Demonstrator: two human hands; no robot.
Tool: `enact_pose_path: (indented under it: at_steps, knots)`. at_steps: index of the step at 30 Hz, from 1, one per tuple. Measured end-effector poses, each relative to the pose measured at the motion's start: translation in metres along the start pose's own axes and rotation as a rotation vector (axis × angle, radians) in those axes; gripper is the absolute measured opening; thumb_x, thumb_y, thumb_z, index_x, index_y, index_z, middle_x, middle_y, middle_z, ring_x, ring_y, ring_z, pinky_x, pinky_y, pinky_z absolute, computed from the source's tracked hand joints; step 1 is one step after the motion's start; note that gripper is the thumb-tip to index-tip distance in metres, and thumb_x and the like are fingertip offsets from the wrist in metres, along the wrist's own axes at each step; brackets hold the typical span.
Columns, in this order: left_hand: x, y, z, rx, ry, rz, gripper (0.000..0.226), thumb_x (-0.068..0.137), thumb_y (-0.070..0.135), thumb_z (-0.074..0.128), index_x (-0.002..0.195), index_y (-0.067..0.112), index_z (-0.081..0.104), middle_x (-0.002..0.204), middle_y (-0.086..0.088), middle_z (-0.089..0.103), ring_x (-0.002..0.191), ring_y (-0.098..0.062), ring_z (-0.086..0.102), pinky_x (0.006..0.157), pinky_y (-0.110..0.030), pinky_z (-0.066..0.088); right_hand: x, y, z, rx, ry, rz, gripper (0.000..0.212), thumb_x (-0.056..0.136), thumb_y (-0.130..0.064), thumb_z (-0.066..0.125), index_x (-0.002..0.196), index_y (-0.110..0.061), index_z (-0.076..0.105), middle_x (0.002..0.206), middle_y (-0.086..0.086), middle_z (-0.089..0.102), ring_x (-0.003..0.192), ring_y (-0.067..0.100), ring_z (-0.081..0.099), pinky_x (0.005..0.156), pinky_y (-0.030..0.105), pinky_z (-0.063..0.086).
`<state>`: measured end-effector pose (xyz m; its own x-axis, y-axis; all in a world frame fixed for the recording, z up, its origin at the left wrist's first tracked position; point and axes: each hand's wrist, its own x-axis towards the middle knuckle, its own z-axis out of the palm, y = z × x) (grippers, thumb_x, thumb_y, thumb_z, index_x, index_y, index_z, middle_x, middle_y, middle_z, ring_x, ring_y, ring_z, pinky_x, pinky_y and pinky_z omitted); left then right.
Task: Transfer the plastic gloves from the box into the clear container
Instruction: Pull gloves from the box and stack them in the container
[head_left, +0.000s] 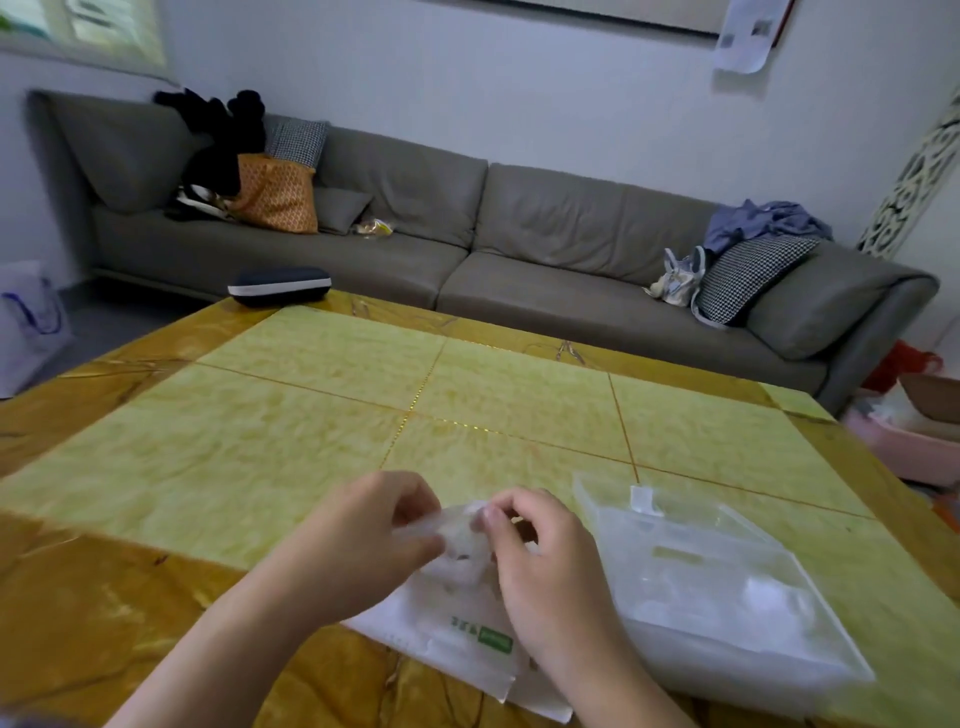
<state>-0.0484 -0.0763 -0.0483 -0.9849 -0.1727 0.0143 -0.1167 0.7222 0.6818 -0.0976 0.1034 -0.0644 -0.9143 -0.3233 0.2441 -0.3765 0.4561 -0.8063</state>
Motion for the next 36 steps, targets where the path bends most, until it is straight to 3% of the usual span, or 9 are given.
enact_pose_path:
  at_steps: [4, 9, 12, 16, 19, 24, 28, 33, 36]
  knots:
    - [-0.002, 0.000, 0.004, 0.076, 0.012, -0.054, 0.016, 0.093, 0.035, 0.067, 0.087, 0.021, 0.066, 0.073, 0.005, 0.063, 0.055, -0.005, 0.048, 0.051, -0.016, 0.036, 0.000, -0.009, -0.015, 0.231, 0.083, 0.029, 0.031, 0.107, -0.023, 0.054, 0.079, -0.016, 0.065, 0.063, 0.001, 0.056, 0.059, 0.009, 0.052, 0.058, 0.021, 0.039]
    - [-0.002, 0.008, 0.000, -0.113, 0.107, -0.062, 0.029, 0.094, 0.031, 0.066, 0.066, 0.024, 0.067, 0.052, 0.011, 0.056, 0.044, -0.001, 0.044, 0.047, -0.022, 0.039, 0.006, -0.019, -0.045, 0.614, 0.175, 0.116, 0.036, 0.110, -0.012, 0.048, 0.081, 0.005, 0.062, 0.082, 0.017, 0.072, 0.084, 0.028, 0.073, 0.084, 0.040, 0.053]
    - [-0.005, 0.027, -0.006, -0.619, 0.090, -0.044, 0.019, 0.100, 0.022, 0.059, 0.097, 0.020, 0.077, 0.091, 0.007, 0.079, 0.086, -0.011, 0.074, 0.085, -0.040, 0.056, 0.003, -0.022, -0.055, 0.756, 0.160, 0.247, 0.041, 0.108, -0.013, 0.054, 0.073, -0.012, 0.074, 0.083, 0.019, 0.073, 0.071, 0.024, 0.071, 0.068, 0.037, 0.054]
    - [-0.015, 0.052, -0.008, -1.271, -0.117, -0.083, 0.054, 0.101, 0.044, 0.040, 0.125, 0.005, 0.070, 0.121, -0.021, 0.071, 0.116, -0.040, 0.067, 0.103, -0.056, 0.045, -0.003, -0.021, -0.059, 0.839, 0.141, 0.348, 0.037, 0.108, -0.006, 0.050, 0.080, 0.001, 0.072, 0.081, 0.027, 0.073, 0.065, 0.032, 0.071, 0.057, 0.041, 0.061]
    - [-0.020, 0.063, 0.001, -1.172, -0.105, -0.043, 0.060, 0.098, 0.057, 0.052, 0.125, 0.005, 0.069, 0.119, -0.019, 0.073, 0.113, -0.035, 0.069, 0.100, -0.052, 0.047, -0.009, -0.018, -0.057, 0.868, 0.118, 0.390, 0.033, 0.108, -0.003, 0.048, 0.088, 0.010, 0.070, 0.085, 0.033, 0.073, 0.065, 0.036, 0.071, 0.060, 0.042, 0.063]
    - [-0.014, 0.067, 0.016, -0.880, 0.199, -0.094, 0.015, 0.099, 0.008, 0.062, 0.096, -0.001, 0.074, 0.089, -0.021, 0.075, 0.075, -0.029, 0.074, 0.074, -0.041, 0.062, -0.016, -0.013, -0.066, 0.696, -0.104, 0.354, 0.026, 0.098, -0.011, 0.058, 0.086, 0.007, 0.073, 0.088, 0.029, 0.076, 0.077, 0.041, 0.076, 0.064, 0.040, 0.061]
    - [-0.018, 0.069, 0.014, -0.818, -0.058, 0.059, 0.017, 0.097, 0.001, 0.061, 0.088, 0.000, 0.075, 0.077, -0.023, 0.069, 0.066, -0.030, 0.067, 0.068, -0.038, 0.058, -0.010, -0.006, -0.093, 0.639, -0.183, 0.331, 0.051, 0.079, -0.043, 0.075, 0.114, -0.006, 0.072, 0.104, 0.017, 0.079, 0.095, 0.032, 0.078, 0.082, 0.039, 0.061]
    - [-0.019, 0.075, 0.008, -0.625, -0.435, 0.231, 0.015, 0.097, 0.017, 0.069, 0.097, 0.003, 0.074, 0.080, -0.021, 0.070, 0.073, -0.028, 0.066, 0.074, -0.032, 0.051, -0.003, 0.006, -0.108, 0.725, -0.198, 0.406, 0.073, 0.066, -0.029, 0.092, 0.128, -0.003, 0.063, 0.091, 0.017, 0.073, 0.072, 0.026, 0.068, 0.059, 0.036, 0.056]
    - [-0.016, 0.075, 0.008, -0.638, -0.511, 0.253, 0.022, 0.092, 0.022, 0.070, 0.102, 0.002, 0.073, 0.089, -0.032, 0.065, 0.084, -0.030, 0.061, 0.076, -0.033, 0.044, -0.002, 0.016, -0.118, 0.716, -0.313, 0.381, 0.073, 0.069, -0.039, 0.093, 0.131, -0.009, 0.068, 0.109, 0.017, 0.072, 0.088, 0.025, 0.070, 0.074, 0.038, 0.057]
